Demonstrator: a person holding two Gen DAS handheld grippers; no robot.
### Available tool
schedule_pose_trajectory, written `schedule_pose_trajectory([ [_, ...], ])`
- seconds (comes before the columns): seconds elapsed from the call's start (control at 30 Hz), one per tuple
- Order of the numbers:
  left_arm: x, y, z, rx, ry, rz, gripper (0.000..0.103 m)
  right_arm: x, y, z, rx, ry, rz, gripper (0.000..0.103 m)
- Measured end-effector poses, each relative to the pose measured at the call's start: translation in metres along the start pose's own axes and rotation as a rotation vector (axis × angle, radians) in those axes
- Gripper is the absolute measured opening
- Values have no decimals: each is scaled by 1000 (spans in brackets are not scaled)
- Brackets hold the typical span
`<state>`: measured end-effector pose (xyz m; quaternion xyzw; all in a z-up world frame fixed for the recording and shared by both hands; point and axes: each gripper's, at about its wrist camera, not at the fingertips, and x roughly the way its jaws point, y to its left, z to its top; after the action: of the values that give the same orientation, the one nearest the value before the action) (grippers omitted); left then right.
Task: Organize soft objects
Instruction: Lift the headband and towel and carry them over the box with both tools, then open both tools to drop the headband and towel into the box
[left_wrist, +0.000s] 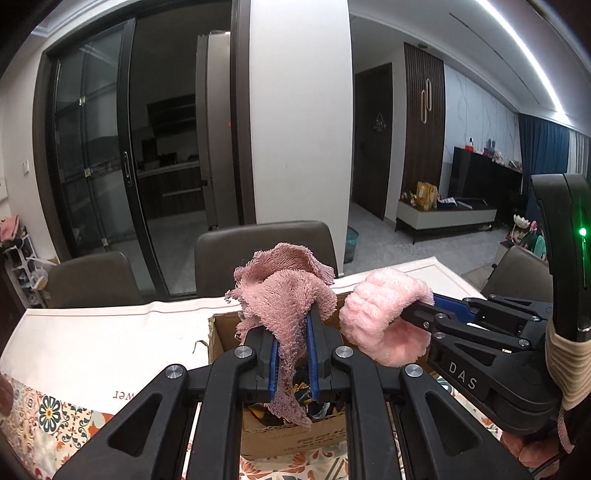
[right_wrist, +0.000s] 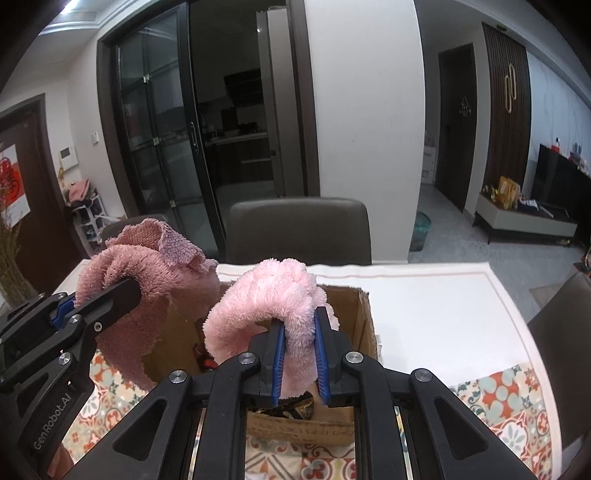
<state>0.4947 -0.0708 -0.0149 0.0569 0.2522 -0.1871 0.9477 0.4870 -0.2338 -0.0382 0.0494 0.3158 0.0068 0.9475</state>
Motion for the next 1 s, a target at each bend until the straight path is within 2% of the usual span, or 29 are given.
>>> schedule_pose_trajectory([
  [0.5, 49, 0, -14, -25, 161, -32, 16, 42, -14, -12, 9, 123, -20, 17],
  [0.63, 50, 3, -15, -43, 179, -30, 34, 46, -17, -10, 24, 156, -9, 22],
  [0.7, 48, 4, -16, -46, 171, -24, 35, 48, -16, -10, 37, 176, 3, 31],
  [0.87, 36, 1, -16, -36, 158, -4, 42, 45, -13, -10, 23, 178, 7, 32],
  [0.93, 30, 1, -16, -37, 154, 13, 44, 42, -11, -10, 21, 176, 15, 38],
  [1.0, 24, 2, -16, -32, 144, 27, 44, 38, -11, -9, 24, 168, 11, 39],
])
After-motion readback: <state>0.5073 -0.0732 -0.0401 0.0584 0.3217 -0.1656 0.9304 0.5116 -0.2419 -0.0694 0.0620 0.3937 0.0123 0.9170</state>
